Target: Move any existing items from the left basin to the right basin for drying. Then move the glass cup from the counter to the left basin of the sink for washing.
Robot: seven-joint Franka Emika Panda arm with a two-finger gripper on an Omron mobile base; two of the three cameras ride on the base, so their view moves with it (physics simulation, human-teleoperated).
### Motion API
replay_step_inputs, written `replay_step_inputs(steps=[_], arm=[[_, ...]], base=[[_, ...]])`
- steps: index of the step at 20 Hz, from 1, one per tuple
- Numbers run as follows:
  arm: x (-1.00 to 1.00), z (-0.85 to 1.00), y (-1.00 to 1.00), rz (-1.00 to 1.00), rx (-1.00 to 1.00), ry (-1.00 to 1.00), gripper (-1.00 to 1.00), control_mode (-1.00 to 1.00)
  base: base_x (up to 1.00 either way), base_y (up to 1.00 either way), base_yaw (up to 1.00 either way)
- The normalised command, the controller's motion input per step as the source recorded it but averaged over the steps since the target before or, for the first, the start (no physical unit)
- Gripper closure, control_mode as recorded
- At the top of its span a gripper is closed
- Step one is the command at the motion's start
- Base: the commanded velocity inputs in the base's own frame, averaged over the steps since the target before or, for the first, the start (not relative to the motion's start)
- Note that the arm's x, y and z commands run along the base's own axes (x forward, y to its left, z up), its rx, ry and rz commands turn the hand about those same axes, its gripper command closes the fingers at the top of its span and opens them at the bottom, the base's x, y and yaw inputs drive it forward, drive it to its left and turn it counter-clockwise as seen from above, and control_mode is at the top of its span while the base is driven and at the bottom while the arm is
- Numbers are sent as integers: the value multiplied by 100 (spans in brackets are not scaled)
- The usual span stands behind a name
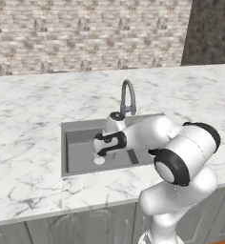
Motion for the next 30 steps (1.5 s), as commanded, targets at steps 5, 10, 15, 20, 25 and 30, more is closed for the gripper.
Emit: replay_step_inputs(steps=[5, 10, 15, 20, 25, 30], arm=[[71, -49, 22, -5, 0, 17, 100, -100], [54, -59, 22, -2, -2, 8, 100, -100], [32, -35, 13, -1, -3, 0, 100, -100], [33, -29, 2, -2, 0, -1, 100, -100], [12, -10, 0, -4, 0, -7, -100, -100], [0, 0, -2, -3, 0, -11, -100, -100]], base=[[0, 0, 0], [0, 0, 0], [0, 0, 0], [0, 0, 0], [0, 0, 0], [0, 0, 0]])
